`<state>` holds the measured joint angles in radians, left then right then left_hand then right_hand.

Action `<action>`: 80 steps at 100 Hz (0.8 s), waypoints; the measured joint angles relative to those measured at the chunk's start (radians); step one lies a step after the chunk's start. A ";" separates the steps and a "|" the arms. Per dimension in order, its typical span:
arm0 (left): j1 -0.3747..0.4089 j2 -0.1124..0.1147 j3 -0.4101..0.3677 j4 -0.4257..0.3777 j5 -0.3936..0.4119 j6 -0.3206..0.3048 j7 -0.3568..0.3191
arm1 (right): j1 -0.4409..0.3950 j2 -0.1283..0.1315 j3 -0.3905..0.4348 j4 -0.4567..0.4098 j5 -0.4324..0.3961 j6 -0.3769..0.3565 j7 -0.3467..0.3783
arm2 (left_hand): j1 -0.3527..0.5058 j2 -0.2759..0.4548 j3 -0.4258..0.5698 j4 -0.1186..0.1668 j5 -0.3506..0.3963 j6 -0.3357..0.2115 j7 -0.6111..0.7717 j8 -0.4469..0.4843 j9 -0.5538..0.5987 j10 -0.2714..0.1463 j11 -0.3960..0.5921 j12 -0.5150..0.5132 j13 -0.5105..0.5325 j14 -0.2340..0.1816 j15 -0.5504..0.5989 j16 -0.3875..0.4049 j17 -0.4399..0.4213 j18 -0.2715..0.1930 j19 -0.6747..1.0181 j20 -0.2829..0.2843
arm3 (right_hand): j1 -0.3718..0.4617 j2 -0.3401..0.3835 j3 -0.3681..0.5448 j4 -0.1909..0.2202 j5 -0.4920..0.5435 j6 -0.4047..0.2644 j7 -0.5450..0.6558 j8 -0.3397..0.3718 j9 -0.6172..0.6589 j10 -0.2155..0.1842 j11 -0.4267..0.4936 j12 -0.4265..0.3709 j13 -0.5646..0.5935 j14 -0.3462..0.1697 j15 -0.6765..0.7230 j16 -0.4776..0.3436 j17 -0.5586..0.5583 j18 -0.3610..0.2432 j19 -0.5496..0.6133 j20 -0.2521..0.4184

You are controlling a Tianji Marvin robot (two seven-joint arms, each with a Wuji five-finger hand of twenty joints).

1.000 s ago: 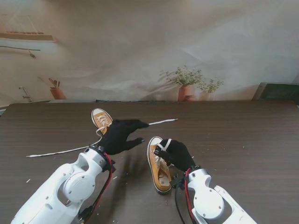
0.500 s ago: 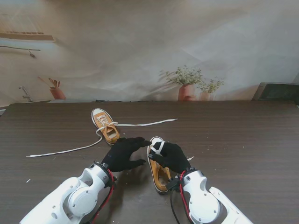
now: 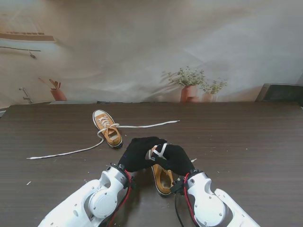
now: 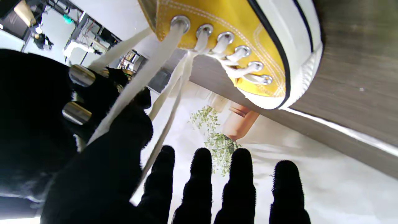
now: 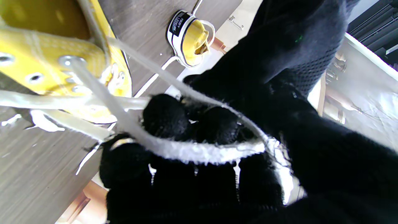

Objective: Tie the shoelaces into a bow on the shoes

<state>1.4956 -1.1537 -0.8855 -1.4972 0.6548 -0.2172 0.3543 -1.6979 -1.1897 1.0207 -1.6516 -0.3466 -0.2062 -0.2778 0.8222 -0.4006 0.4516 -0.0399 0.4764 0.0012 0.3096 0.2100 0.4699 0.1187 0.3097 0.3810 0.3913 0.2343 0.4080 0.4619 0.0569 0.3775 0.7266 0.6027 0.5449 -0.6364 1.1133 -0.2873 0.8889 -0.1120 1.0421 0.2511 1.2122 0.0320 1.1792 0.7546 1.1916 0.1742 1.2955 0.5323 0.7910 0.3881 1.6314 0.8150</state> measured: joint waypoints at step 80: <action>0.105 -0.010 -0.190 -0.128 0.092 -0.001 0.052 | 0.032 -0.004 -0.008 0.040 -0.105 -0.018 -0.091 | 0.336 0.227 -0.426 0.005 0.216 0.000 0.491 0.145 0.099 0.000 0.058 0.005 0.050 0.030 0.052 0.000 0.010 0.008 0.099 -0.038 | -0.001 0.058 0.000 0.000 -0.020 0.000 0.000 -0.025 0.050 -0.002 0.024 0.013 0.051 0.000 0.012 0.000 0.086 0.006 0.055 -0.001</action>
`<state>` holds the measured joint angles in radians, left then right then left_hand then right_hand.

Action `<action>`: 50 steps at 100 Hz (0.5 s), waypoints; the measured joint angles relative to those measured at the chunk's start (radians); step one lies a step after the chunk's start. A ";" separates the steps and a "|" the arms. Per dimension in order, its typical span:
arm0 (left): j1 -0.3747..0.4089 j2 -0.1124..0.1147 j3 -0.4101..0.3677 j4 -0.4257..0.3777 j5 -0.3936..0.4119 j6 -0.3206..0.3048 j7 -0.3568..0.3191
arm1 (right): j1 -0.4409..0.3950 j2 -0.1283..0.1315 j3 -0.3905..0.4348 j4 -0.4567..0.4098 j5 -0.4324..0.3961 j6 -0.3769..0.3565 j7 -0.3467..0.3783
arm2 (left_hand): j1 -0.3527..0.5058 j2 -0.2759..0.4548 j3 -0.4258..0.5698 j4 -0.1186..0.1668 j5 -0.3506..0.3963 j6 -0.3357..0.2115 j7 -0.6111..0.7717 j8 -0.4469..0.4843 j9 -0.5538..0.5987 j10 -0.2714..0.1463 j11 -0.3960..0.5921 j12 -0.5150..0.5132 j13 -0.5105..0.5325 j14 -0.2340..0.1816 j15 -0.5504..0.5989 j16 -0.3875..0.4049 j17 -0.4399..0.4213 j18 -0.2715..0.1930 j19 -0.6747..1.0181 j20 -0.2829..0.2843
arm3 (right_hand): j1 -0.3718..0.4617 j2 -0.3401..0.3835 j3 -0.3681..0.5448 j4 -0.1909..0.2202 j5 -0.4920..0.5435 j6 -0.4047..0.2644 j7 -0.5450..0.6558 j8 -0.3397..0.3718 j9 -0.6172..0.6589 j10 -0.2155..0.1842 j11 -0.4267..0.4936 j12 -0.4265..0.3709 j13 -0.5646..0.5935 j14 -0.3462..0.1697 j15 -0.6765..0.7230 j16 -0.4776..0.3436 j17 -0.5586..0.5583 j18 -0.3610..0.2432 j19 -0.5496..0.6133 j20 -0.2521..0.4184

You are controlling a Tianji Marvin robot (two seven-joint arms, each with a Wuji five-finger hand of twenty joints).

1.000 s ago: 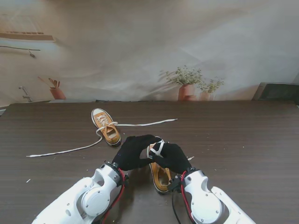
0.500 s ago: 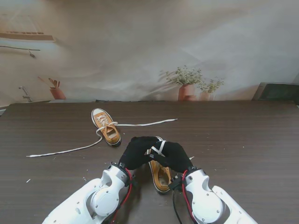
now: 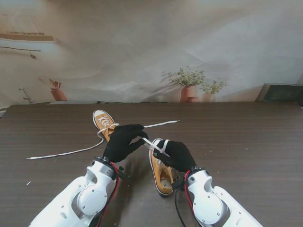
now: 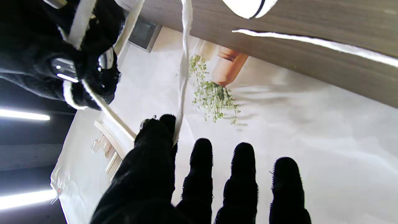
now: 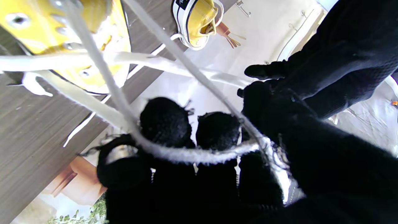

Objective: Tie the shoelaces into a bow on the shoes

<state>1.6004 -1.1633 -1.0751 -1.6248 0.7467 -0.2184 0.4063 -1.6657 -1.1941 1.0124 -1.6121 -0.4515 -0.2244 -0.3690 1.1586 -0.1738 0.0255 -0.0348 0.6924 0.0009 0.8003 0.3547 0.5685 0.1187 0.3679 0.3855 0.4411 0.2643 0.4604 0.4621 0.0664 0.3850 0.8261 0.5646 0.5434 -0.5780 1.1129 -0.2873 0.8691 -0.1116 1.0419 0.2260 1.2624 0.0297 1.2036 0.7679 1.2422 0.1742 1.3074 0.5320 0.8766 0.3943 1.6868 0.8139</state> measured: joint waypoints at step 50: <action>0.042 0.017 -0.052 -0.039 0.020 -0.023 -0.017 | 0.048 -0.034 -0.028 0.060 0.053 -0.010 -0.079 | 0.000 0.000 0.000 0.000 0.000 0.000 0.000 0.000 0.055 0.000 0.015 0.004 0.041 0.001 0.019 0.000 0.027 0.020 0.044 -0.003 | -0.316 0.134 0.076 0.079 -0.012 0.111 -0.150 0.072 0.129 -0.041 0.113 0.107 0.038 -0.036 0.240 0.125 0.255 0.016 0.118 -0.088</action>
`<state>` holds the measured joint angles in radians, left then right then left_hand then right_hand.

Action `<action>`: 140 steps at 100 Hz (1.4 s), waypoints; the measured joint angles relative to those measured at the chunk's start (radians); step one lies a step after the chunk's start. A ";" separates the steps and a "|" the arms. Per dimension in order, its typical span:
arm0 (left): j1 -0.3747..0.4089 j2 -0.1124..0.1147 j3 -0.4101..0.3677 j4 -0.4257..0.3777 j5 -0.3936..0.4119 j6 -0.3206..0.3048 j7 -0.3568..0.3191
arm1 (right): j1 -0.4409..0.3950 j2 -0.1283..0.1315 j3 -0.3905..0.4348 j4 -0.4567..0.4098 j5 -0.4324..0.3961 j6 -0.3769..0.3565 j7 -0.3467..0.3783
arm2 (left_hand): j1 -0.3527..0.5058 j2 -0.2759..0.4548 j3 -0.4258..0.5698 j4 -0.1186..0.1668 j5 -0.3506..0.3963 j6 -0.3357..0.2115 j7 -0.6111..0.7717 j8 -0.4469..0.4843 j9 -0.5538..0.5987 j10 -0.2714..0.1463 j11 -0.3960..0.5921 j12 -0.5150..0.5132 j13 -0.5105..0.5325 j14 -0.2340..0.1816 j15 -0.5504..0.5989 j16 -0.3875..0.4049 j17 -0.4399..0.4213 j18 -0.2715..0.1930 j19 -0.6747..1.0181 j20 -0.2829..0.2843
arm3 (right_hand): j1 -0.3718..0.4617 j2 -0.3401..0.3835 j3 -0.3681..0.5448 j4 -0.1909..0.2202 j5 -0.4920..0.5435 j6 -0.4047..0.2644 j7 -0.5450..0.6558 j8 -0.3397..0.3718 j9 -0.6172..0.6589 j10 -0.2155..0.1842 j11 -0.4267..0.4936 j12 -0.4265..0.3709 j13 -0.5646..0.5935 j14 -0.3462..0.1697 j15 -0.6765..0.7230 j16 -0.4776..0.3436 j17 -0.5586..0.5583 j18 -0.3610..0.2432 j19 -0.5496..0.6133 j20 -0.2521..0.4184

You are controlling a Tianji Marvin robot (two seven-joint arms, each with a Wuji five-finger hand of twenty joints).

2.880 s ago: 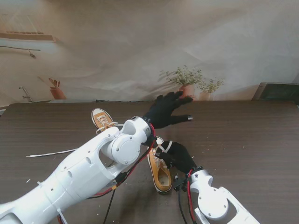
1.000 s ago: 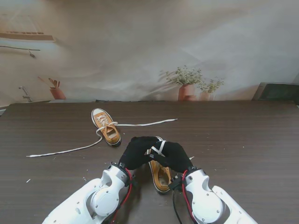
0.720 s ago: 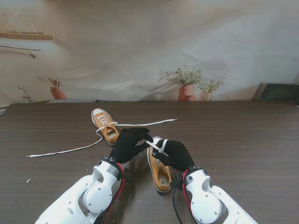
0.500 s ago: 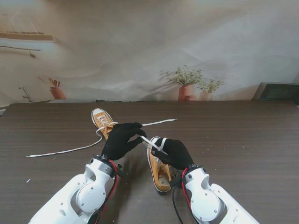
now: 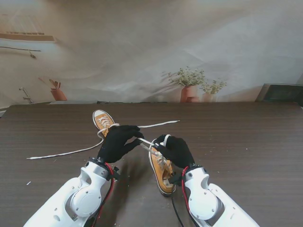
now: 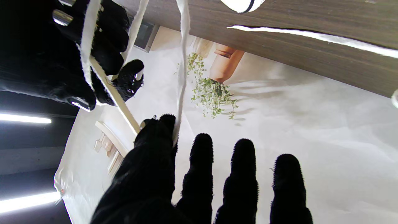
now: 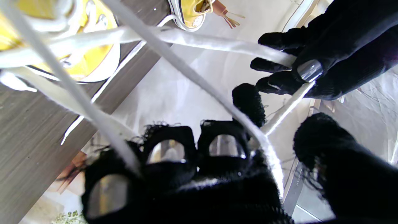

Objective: Tie the shoelaces into a bow on the shoes

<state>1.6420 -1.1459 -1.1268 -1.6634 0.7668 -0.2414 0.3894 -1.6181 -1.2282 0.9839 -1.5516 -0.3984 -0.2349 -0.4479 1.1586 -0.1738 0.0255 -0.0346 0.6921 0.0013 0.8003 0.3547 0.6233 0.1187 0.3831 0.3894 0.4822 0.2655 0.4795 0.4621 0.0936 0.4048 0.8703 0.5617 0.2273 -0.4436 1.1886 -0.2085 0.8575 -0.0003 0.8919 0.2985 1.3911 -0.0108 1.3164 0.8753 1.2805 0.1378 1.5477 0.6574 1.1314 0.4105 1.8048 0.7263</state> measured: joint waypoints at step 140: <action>0.343 0.019 -0.007 -0.159 -0.115 -0.035 -0.090 | 0.007 -0.011 -0.024 -0.038 0.007 0.044 -0.024 | -0.064 0.047 -0.013 0.011 0.023 0.015 -0.278 -0.013 -0.014 0.050 -0.061 0.003 -0.005 0.046 -0.036 0.000 -0.017 0.004 -0.023 -0.047 | 0.199 -0.175 -0.002 -0.079 0.059 -0.026 0.201 -0.074 0.009 -0.006 0.040 0.002 0.000 -0.003 0.041 0.063 0.005 -0.009 0.002 0.047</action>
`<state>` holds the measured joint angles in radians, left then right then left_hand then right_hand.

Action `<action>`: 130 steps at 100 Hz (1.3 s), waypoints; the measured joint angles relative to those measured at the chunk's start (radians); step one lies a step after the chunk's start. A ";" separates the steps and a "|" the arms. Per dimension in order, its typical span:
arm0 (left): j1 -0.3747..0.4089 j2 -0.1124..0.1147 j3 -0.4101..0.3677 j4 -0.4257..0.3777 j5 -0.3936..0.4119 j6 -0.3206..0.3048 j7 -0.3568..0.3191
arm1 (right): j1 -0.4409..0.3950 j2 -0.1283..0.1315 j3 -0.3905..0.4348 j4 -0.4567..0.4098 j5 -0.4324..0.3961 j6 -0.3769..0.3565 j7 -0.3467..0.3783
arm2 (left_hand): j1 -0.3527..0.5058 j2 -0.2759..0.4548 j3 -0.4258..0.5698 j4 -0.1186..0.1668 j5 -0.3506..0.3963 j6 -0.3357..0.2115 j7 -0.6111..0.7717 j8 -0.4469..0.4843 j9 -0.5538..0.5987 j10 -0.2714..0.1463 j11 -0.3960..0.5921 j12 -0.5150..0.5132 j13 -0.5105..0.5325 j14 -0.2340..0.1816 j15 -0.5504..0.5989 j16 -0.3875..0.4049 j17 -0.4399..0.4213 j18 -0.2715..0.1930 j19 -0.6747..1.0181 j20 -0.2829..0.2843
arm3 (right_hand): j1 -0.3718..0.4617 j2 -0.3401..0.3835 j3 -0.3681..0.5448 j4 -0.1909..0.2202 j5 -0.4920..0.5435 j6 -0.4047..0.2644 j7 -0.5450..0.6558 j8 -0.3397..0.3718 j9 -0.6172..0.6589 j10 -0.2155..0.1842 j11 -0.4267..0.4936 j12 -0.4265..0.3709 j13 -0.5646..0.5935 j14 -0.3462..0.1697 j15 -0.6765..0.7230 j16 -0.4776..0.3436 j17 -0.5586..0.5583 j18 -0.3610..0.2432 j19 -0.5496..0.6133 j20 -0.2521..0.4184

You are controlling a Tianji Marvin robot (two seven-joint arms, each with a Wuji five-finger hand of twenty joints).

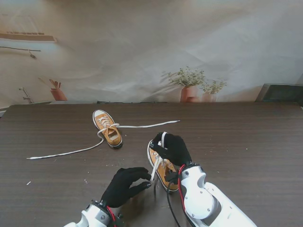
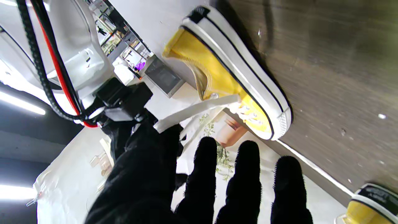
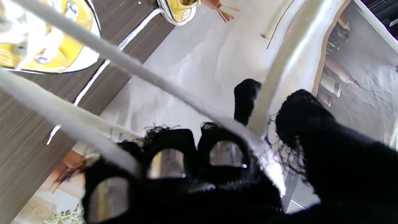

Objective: Tie the shoelaces into a bow on the shoes

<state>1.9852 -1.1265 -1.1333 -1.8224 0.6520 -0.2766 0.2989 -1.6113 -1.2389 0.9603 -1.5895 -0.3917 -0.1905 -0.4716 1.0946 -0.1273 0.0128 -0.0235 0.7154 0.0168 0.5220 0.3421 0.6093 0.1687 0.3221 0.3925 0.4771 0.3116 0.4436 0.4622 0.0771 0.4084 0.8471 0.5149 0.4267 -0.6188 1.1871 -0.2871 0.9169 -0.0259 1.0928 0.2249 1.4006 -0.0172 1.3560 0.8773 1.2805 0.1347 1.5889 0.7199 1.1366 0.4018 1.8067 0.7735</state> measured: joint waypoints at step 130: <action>0.046 -0.042 -0.244 0.080 -0.066 -0.126 0.129 | -0.006 -0.001 -0.016 -0.027 0.013 -0.018 0.017 | -0.185 -0.025 0.005 0.023 -0.010 -0.003 -0.085 -0.029 -0.042 0.000 -0.060 -0.025 -0.098 -0.016 -0.118 0.003 -0.022 -0.001 -0.231 0.105 | 0.005 -0.005 0.000 0.000 0.000 0.003 -0.013 -0.021 0.000 0.000 0.012 0.000 0.000 0.000 0.009 0.016 0.005 -0.002 0.000 0.016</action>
<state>2.0310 -1.1683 -1.3774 -1.7424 0.5861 -0.4022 0.4284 -1.6171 -1.2396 0.9439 -1.6165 -0.3784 -0.2081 -0.4547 0.9095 -0.1524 0.0182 -0.0008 0.7051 0.0137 0.4374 0.3133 0.5669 0.1687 0.2625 0.3676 0.3793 0.2954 0.3255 0.4652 0.0553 0.4069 0.6157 0.6197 0.4321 -0.6234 1.1875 -0.2870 0.9169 -0.0224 1.0799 0.2036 1.4007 -0.0172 1.3679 0.8773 1.2806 0.1347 1.5979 0.7357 1.1413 0.3996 1.8067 0.7898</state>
